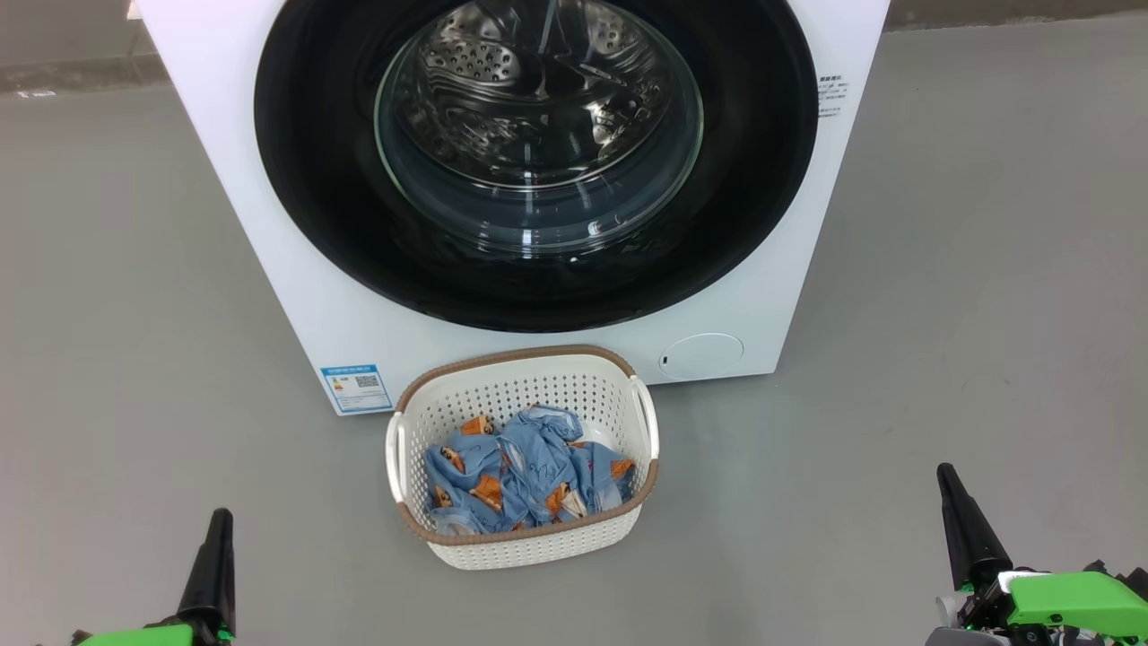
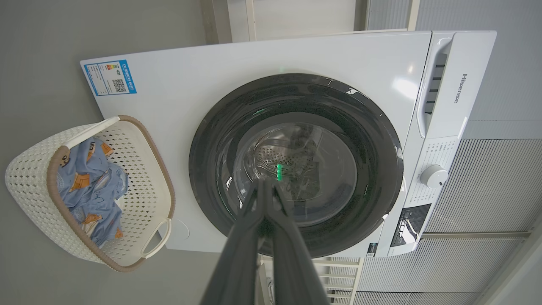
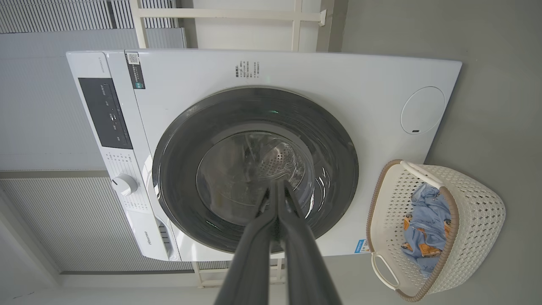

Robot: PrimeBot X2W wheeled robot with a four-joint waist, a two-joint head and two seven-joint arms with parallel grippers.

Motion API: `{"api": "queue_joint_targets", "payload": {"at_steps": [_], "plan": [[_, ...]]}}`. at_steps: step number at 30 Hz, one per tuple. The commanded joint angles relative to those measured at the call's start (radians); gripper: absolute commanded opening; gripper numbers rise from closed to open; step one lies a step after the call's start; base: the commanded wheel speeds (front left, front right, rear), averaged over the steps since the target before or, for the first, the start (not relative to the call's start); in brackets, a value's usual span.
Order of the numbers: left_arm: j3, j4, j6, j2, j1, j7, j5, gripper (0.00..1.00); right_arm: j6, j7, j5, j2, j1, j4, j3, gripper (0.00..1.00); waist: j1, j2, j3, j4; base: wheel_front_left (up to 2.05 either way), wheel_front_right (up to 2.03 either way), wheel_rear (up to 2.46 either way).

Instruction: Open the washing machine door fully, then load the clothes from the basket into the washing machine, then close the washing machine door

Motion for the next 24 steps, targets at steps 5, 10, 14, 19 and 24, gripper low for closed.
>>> {"api": "queue_joint_targets", "payload": {"at_steps": [5,10,14,19,24], "plan": [[0.033,-0.026,-0.012,0.016,-0.040,0.004,0.009,0.00,-0.001,0.008,-0.004,-0.004,-0.041,-0.028,0.023,0.00,0.0001,0.0000,0.000,0.000,0.00,0.00,0.00],[0.033,-0.026,-0.012,0.016,-0.040,0.004,0.009,0.00,-0.001,0.008,-0.004,-0.004,-0.041,-0.028,0.023,0.00,0.0001,0.0000,0.000,0.000,0.00,0.00,0.00],[-0.002,0.018,0.001,-0.006,0.008,0.000,0.000,1.00,0.000,-0.002,-0.001,0.003,0.009,0.019,0.001,1.00,0.0001,0.0000,0.000,0.000,0.00,0.00,0.00],[-0.005,0.034,0.000,-0.016,0.024,-0.003,0.001,1.00,0.000,-0.010,-0.010,0.009,0.022,0.035,0.008,1.00,0.0004,0.0000,0.001,0.000,0.00,0.00,0.00],[-0.007,0.022,0.000,-0.014,0.021,-0.009,0.007,1.00,0.000,-0.025,-0.030,0.005,0.017,0.025,0.021,1.00,0.0017,0.0000,-0.001,0.000,0.00,0.00,0.00]]}}
